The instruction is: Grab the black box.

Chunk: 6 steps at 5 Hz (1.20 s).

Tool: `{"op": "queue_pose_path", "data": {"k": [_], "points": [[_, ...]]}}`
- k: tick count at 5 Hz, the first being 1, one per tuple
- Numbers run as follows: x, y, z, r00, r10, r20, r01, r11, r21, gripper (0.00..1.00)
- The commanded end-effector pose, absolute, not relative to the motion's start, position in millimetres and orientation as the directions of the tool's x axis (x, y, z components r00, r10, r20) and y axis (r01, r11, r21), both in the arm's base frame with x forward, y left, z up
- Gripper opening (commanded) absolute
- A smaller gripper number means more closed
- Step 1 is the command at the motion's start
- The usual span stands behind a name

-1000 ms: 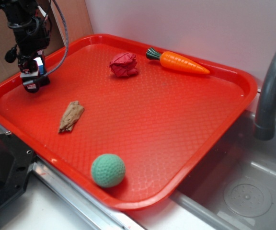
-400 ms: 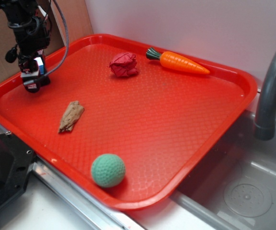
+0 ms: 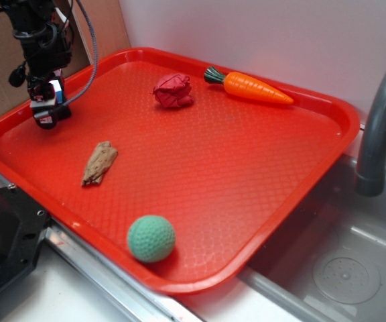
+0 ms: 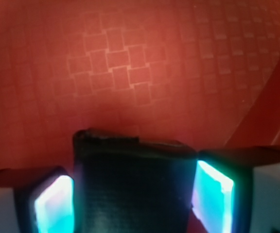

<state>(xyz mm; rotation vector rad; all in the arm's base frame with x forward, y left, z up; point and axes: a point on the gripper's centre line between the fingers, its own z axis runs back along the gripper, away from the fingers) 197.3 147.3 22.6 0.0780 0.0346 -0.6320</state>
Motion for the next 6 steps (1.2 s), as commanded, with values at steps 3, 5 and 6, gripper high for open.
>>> {"op": "queue_pose_path", "data": {"k": [3, 5, 6], "points": [[235, 7, 180, 0.926, -0.373, 0.054, 0.376, 0.925, -0.050, 0.00], [227, -13, 196, 0.925, -0.371, 0.082, 0.373, 0.928, -0.011, 0.00], [227, -12, 194, 0.927, -0.365, 0.088, 0.368, 0.930, -0.019, 0.00]]}}
